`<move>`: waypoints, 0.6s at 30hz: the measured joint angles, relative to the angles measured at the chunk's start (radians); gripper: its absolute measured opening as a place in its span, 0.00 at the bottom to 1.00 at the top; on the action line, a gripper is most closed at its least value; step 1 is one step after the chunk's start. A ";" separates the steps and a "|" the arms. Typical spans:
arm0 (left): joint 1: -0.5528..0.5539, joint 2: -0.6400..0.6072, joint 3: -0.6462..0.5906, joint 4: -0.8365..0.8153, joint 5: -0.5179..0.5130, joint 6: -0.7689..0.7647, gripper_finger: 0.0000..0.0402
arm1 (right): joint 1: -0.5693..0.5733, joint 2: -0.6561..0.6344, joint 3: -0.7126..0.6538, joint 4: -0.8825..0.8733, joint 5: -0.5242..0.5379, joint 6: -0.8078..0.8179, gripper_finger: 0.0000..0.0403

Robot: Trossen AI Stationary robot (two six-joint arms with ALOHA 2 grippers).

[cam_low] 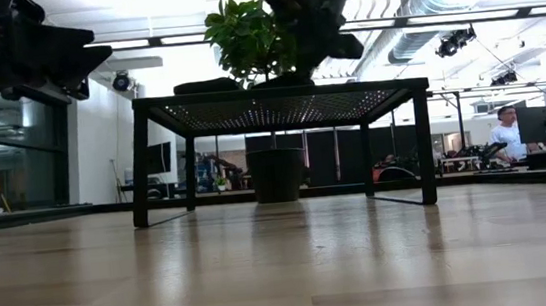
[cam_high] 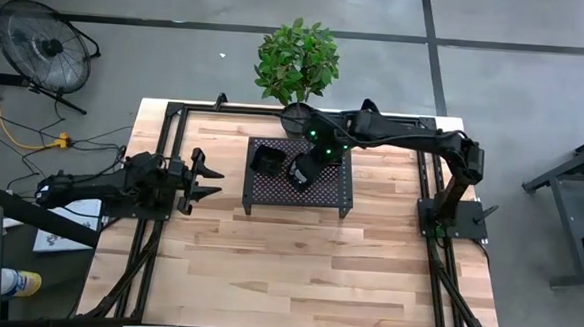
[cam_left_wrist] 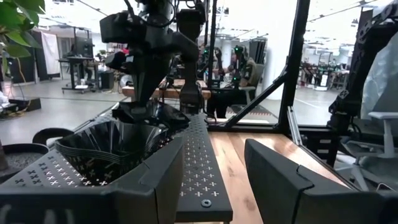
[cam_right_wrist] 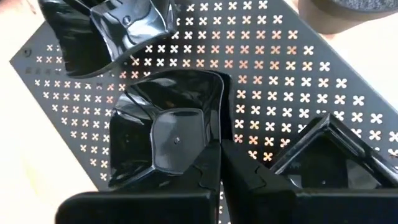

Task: Pick & Place Mini shaped plates
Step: Stack the black leaf-shaped plate on top of the other black leaf-shaped plates on the shelf

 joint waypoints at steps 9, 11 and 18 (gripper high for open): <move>0.000 0.000 0.000 0.000 -0.001 0.000 0.42 | 0.000 0.008 0.000 -0.003 0.045 -0.017 0.01; 0.000 0.000 0.000 0.000 -0.001 0.000 0.42 | 0.000 0.008 0.000 -0.002 0.041 -0.018 0.02; 0.000 0.000 0.000 0.000 -0.002 0.003 0.42 | 0.000 0.008 0.000 -0.002 0.041 -0.018 0.16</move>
